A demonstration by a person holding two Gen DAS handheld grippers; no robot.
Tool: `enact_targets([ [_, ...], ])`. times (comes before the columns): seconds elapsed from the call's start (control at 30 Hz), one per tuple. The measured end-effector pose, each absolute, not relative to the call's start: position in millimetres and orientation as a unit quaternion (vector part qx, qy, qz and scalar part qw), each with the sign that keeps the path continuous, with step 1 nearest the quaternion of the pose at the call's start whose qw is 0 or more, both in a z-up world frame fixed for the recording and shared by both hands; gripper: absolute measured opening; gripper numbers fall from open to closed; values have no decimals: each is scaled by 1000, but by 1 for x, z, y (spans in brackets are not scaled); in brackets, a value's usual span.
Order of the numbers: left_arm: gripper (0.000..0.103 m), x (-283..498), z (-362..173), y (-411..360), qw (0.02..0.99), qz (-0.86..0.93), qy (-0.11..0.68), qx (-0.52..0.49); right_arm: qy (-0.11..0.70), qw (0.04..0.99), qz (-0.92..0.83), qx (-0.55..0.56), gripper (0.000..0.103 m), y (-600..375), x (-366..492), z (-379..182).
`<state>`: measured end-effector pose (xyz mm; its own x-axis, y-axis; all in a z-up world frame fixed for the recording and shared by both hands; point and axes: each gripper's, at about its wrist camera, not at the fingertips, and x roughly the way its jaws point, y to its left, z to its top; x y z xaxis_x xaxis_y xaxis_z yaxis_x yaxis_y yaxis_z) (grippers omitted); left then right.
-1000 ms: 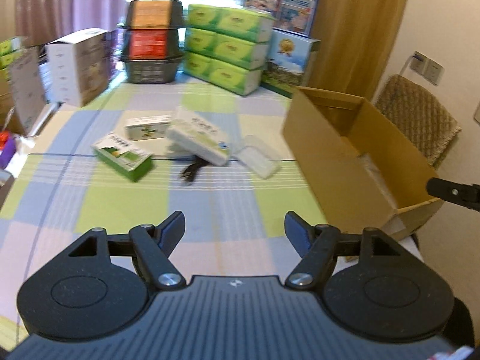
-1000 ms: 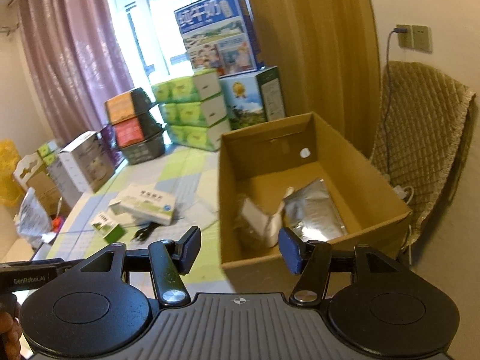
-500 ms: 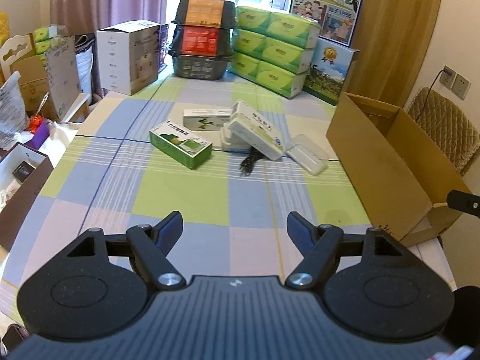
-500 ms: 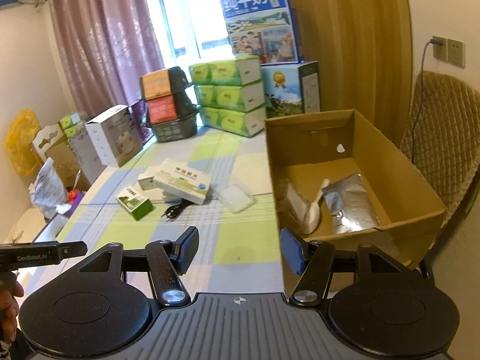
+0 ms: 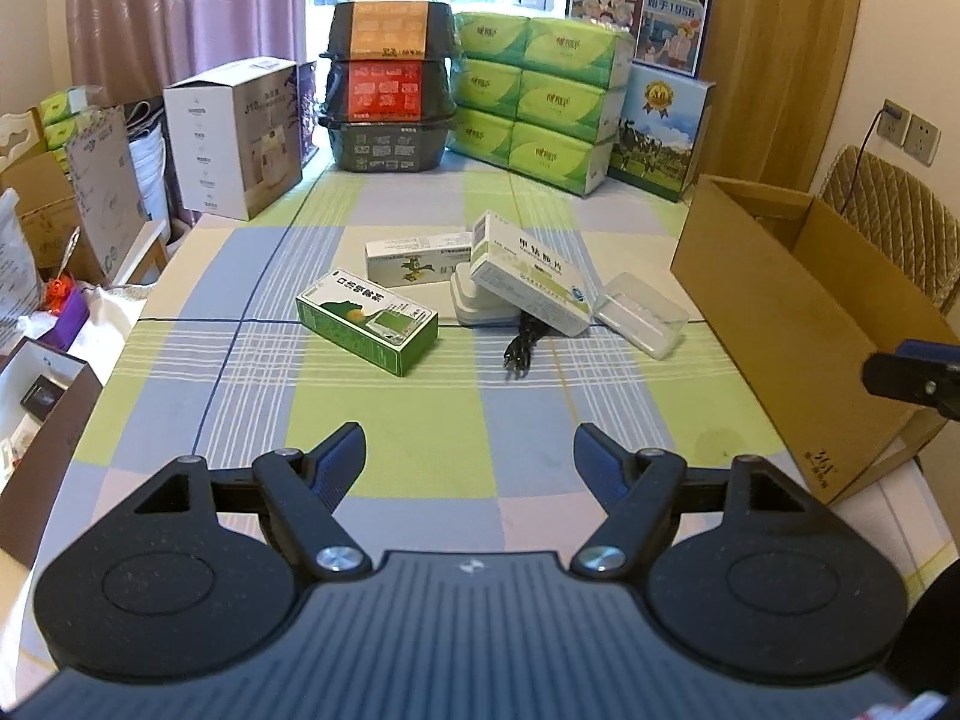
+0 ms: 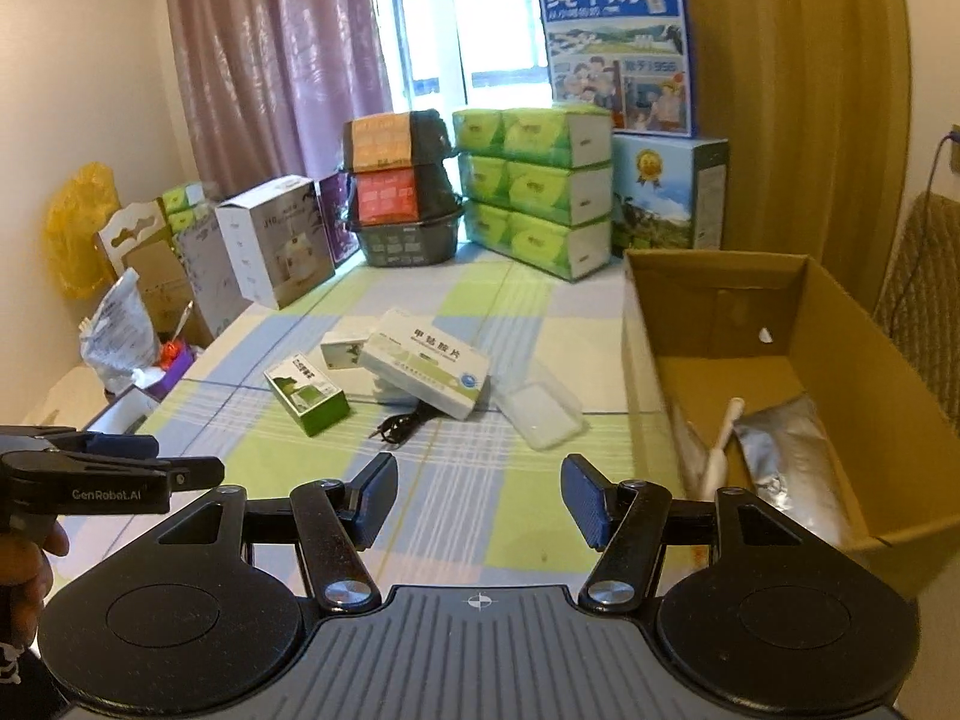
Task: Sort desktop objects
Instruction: 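Withdraw both open tools from the box back over the table, then grasp the clear plastic box with the right tool while the left tool grasps the black cable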
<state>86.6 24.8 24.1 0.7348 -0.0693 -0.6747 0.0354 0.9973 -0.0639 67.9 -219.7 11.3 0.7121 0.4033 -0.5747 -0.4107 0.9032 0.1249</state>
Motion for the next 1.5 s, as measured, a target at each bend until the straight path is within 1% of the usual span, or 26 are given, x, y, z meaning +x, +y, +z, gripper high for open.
enact_targets([
  [0.27,72,135,-11,35,923,-58,380,0,302,929,206,-58,58,-181,120,-30],
  [0.6,71,199,-45,28,914,-109,390,30,330,918,175,-130,58,-156,207,-82],
  [0.77,62,222,-59,17,908,-136,394,38,349,905,176,-168,59,-150,240,-98],
  [1.1,59,257,-74,-5,904,-185,384,48,378,885,172,-213,67,-145,276,-118],
  [1.17,55,262,-79,-8,902,-186,386,50,384,880,175,-217,68,-143,282,-120],
  [1.23,53,267,-83,-8,901,-184,389,47,388,879,174,-217,68,-142,288,-122],
  [1.33,44,274,-88,-7,900,-183,394,34,395,875,175,-217,68,-140,295,-124],
  [1.5,37,280,-94,-5,898,-180,399,26,407,867,182,-221,68,-138,303,-131],
])
